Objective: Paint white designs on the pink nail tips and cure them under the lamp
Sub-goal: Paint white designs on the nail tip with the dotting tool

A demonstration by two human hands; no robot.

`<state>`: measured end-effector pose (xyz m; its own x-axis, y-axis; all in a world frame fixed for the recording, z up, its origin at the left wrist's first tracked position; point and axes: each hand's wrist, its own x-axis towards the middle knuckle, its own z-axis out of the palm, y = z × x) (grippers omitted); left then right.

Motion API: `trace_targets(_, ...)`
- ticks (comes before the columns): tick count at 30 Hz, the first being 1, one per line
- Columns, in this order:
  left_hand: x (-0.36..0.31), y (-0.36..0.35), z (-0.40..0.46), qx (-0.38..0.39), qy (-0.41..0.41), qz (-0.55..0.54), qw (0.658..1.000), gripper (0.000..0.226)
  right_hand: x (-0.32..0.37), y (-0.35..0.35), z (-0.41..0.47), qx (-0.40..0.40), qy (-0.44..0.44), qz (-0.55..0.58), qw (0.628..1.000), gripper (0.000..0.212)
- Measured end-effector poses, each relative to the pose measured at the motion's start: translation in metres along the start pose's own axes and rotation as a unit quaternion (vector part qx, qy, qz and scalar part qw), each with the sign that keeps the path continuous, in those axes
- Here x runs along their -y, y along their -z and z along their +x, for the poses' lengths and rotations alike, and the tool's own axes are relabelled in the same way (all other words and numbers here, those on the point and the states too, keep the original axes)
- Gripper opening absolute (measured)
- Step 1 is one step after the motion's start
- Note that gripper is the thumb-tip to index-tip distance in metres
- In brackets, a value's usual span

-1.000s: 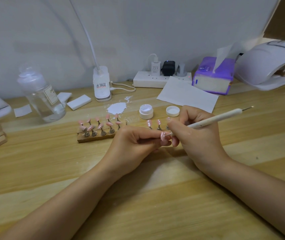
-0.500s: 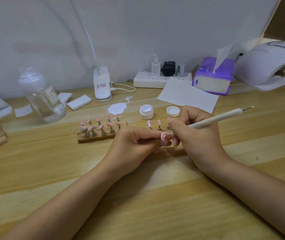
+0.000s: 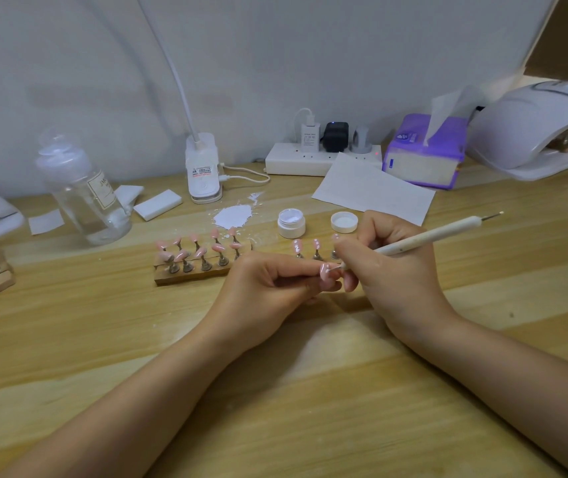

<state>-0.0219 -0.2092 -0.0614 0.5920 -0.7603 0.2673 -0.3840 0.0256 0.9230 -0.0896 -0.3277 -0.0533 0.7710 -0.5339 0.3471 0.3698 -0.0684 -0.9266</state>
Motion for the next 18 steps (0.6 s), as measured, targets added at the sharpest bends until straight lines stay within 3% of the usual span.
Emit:
trace_targets(5,0.0004,-0.0005,-0.0005,-0.002,0.006,-0.008,1.000,0.020,0.0002,0.0003,0.0013,-0.018,-0.004,0.027,0.999,0.041)
trace_targets(18,0.0011,0.0001,0.0003,-0.006,0.001,0.001,1.000,0.019,0.0049,-0.0007,-0.0039,0.027,0.013,0.001,1.000,0.039)
